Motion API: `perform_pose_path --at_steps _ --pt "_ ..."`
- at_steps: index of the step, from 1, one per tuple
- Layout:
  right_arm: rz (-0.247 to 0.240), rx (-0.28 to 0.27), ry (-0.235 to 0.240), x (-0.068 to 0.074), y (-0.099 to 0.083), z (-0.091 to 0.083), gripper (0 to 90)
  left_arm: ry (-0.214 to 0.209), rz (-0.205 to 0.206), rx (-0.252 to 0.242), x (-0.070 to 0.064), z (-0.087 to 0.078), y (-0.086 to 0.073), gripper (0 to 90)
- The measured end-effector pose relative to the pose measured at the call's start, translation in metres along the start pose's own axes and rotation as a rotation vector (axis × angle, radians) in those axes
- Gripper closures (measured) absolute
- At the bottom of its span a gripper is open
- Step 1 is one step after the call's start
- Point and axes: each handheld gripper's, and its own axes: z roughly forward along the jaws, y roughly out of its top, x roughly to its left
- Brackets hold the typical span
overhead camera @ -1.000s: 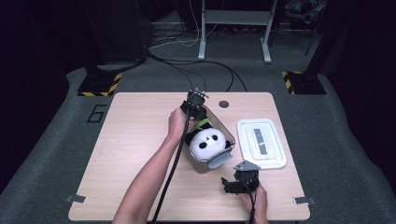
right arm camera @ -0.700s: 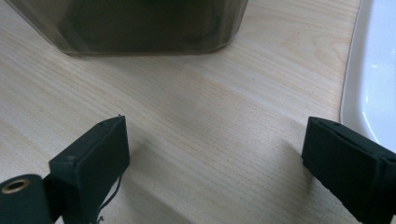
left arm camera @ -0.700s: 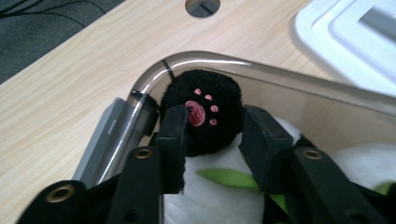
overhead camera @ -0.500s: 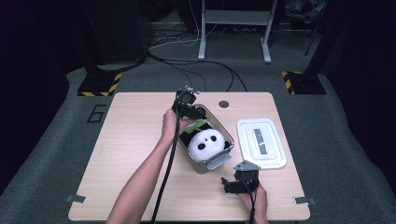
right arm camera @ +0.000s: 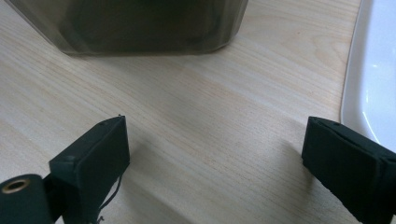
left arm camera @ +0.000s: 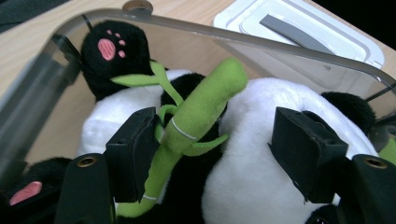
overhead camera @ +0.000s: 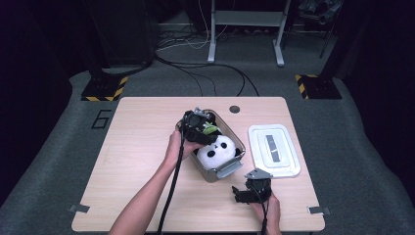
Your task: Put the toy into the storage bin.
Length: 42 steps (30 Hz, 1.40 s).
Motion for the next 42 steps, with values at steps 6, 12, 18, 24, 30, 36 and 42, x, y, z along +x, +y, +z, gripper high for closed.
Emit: perform_pose_path --at_steps 6,12,18,24,30,36,42 --pt "0.0 0.001 0.001 0.0 0.0 0.0 6.7 0.023 0.006 0.055 -0.007 0.011 0.0 35.4" --pt "-0.002 0.002 0.003 0.0 0.0 0.0 6.7 0.073 0.064 0.128 -0.018 0.023 0.0 37.0" --pt "-0.001 0.002 0.002 0.0 0.0 0.0 6.7 0.045 0.044 0.078 -0.014 0.014 -0.002 35.4" --pt "0.0 0.0 0.0 0.0 0.0 0.0 6.7 0.02 0.021 -0.022 -0.008 -0.016 -0.009 25.9" --pt "-0.002 0.001 0.001 0.0 0.0 0.0 6.7 0.022 0.009 -0.09 -0.001 -0.044 -0.025 19.6" --pt "-0.003 0.001 0.002 0.0 0.0 0.0 6.7 0.047 -0.011 -0.122 0.007 -0.063 -0.054 15.6" --pt "-0.001 0.002 0.002 0.0 0.0 0.0 6.6 0.074 -0.039 -0.149 0.016 -0.076 -0.086 13.9"
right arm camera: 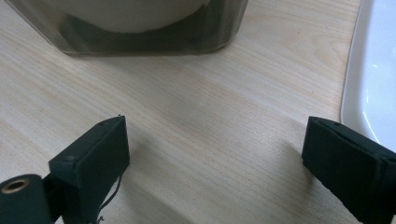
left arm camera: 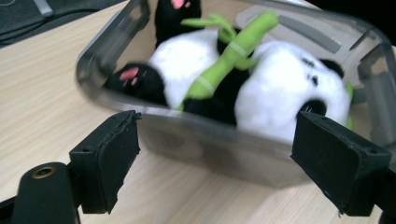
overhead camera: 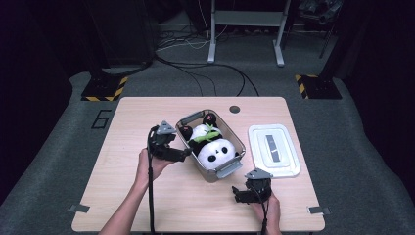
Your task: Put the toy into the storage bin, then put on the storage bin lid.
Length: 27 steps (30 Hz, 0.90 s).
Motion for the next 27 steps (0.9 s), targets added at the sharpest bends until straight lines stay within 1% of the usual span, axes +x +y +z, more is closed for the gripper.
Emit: perform_pose_path --at_steps 4,5,8,13,15,16,19,20,23,25,27 --pt "0.0 0.0 0.0 0.0 0.0 0.0 6.6 0.023 -0.019 0.001 0.007 -0.009 -0.017 12.9" --pt "0.0 0.0 0.0 0.0 0.0 0.0 6.6 0.037 -0.02 -0.003 0.009 -0.011 -0.021 12.7" --pt "0.0 0.0 0.0 0.0 0.0 0.0 6.6 0.053 -0.03 0.002 0.014 -0.014 -0.035 12.3" --pt "0.0 0.0 0.0 0.0 0.0 0.0 6.6 0.082 -0.051 0.016 0.022 -0.014 -0.056 11.9" --pt "0.0 0.0 0.0 0.0 0.0 0.0 6.6 0.102 -0.058 0.026 0.026 -0.014 -0.066 11.8" --pt "0.0 0.0 0.0 0.0 0.0 0.0 6.6 0.113 -0.069 0.024 0.028 -0.013 -0.071 11.8" --pt "0.0 0.0 0.0 0.0 0.0 0.0 6.6 0.149 -0.079 0.036 0.033 -0.013 -0.087 11.7" --pt "0.0 0.0 0.0 0.0 0.0 0.0 6.6 0.16 -0.087 0.045 0.035 -0.013 -0.092 11.7" --pt "-0.001 -0.001 -0.001 0.0 0.0 0.0 6.6 0.178 -0.119 0.044 0.044 -0.013 -0.108 11.3" --pt "-0.001 -0.001 -0.001 0.0 0.0 0.0 6.5 0.192 -0.153 0.047 0.051 -0.014 -0.121 10.9" --pt "0.002 -0.001 0.002 0.0 0.0 0.0 6.2 0.211 -0.176 0.045 0.057 -0.015 -0.131 10.0"
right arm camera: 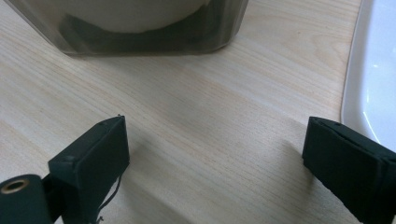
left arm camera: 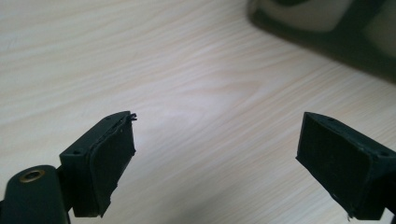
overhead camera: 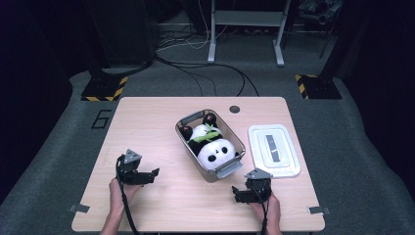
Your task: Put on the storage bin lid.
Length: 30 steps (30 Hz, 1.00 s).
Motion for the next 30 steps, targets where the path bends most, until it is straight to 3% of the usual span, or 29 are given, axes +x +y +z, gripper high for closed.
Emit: perform_pose_path --at_steps 6,11,13,18,20,25,28,30 --pt "0.002 -0.002 -0.001 0.0 0.0 0.001 4.9 0.036 -0.039 0.0 0.014 0.005 -0.017 7.6" --pt "-0.009 0.006 0.003 0.0 0.001 0.001 2.6 0.029 -0.072 0.017 0.022 0.015 -0.027 6.4" --pt "-0.004 0.014 -0.002 0.0 0.001 0.001 1.4 0.06 -0.07 0.002 0.022 0.017 -0.032 6.0" --pt "0.003 0.028 0.005 -0.004 0.004 0.002 0.7 0.085 -0.023 0.021 0.022 0.019 -0.031 6.2" --pt "0.022 0.021 0.012 -0.009 0.004 -0.001 1.0 0.092 -0.021 0.02 0.022 0.021 -0.03 5.4" --pt "0.05 -0.008 -0.057 -0.03 0.01 -0.008 1.4 0.091 -0.014 0.021 0.021 0.022 -0.029 4.5" --pt "0.108 -0.014 -0.006 -0.048 0.014 -0.014 0.8 0.084 -0.017 0.026 0.021 0.022 -0.029 4.5" --pt "0.122 -0.027 0.019 -0.052 0.016 -0.019 1.5 0.083 -0.016 0.026 0.02 0.022 -0.029 4.5"
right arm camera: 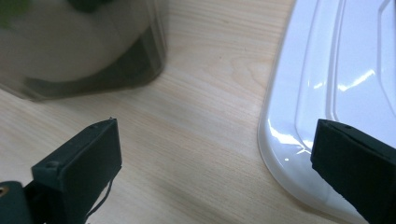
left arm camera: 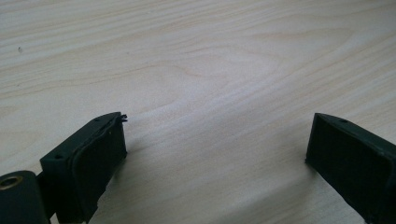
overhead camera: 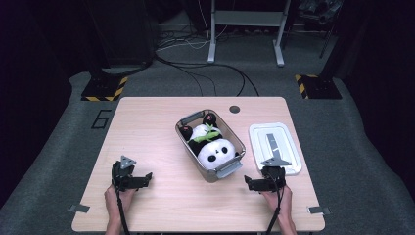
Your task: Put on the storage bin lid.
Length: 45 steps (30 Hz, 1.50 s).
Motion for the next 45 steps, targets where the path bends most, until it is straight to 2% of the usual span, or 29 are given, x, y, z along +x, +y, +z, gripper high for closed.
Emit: perform_pose_path --at_steps 1,3,5,8,9,12,14,18,19,20,21,23,25,26,28,29,31,34,38,39,41,45 --pt "-0.006 -0.01 0.001 0.0 0.001 -0.002 2.1 -0.003 0.005 0.002 0.0 0.0 0.0 4.5" --pt "-0.038 -0.019 -0.032 -0.002 0.005 -0.006 2.4 -0.003 0.008 0.001 0.0 0.0 0.0 4.5" --pt "-0.037 -0.021 -0.06 -0.008 0.012 -0.007 1.7 -0.004 0.008 0.001 0.0 0.0 0.0 4.5" --pt "-0.027 -0.025 -0.093 -0.026 0.027 -0.004 1.0 -0.004 0.009 0.002 0.0 0.0 0.0 4.5" --pt "-0.034 -0.021 -0.11 -0.033 0.031 -0.002 0.5 -0.004 0.009 0.002 0.0 0.0 0.0 4.5" --pt "-0.009 0.007 -0.155 -0.054 0.045 0.008 1.3 -0.004 0.009 0.002 0.0 0.0 0.0 4.5" --pt "0.003 0.011 -0.172 -0.067 0.052 0.015 5.7 -0.004 0.011 0.002 0.0 0.0 0.001 4.5" --pt "0.068 0.028 -0.185 -0.085 0.059 0.026 15.4 -0.01 0.013 0.001 -0.001 0.0 0.001 4.6" --pt "0.087 0.04 -0.191 -0.088 0.061 0.028 21.2 -0.009 0.013 0.001 -0.001 0.0 0.001 4.7" --pt "0.088 0.04 -0.22 -0.09 0.061 0.029 30.2 -0.01 0.013 0.001 -0.001 0.0 0.001 4.7" --pt "0.085 0.035 -0.231 -0.092 0.061 0.032 31.7 -0.01 0.013 0.001 -0.001 0.0 0.001 4.7" --pt "0.097 0.055 -0.224 -0.094 0.06 0.034 37.9 -0.009 0.012 0.001 -0.001 0.001 0.001 4.8" --pt "0.084 0.09 -0.238 -0.095 0.058 0.04 41.5 -0.009 0.012 0.001 -0.001 0.0 0.001 4.8" --pt "0.097 0.086 -0.23 -0.097 0.057 0.041 43.5 -0.01 0.013 0.0 -0.001 0.0 0.001 5.0" --pt "0.105 0.077 -0.267 -0.098 0.057 0.041 50.0 -0.01 0.012 -0.003 -0.001 0.0 0.001 5.6" --pt "0.103 0.092 -0.27 -0.098 0.056 0.042 51.5 -0.011 0.013 -0.002 -0.001 0.0 0.001 5.9" --pt "0.122 0.08 -0.253 -0.101 0.054 0.041 54.6 -0.011 0.013 -0.003 -0.001 0.0 0.001 5.9" --pt "0.113 0.074 -0.249 -0.103 0.054 0.041 64.3 -0.011 0.013 -0.003 -0.001 0.0 0.001 5.9" --pt "0.129 0.067 -0.248 -0.103 0.053 0.04 65.7 -0.01 0.012 -0.003 -0.001 0.0 0.001 6.1" --pt "0.119 0.073 -0.252 -0.103 0.054 0.04 66.8 -0.01 0.011 -0.003 -0.001 0.0 0.001 6.1" --pt "0.116 0.071 -0.229 -0.103 0.054 0.039 66.9 -0.009 0.011 -0.004 -0.001 0.0 0.001 6.3" --pt "0.122 0.078 -0.215 -0.101 0.055 0.038 67.0 -0.005 0.01 -0.006 -0.001 0.0 0.001 6.8"
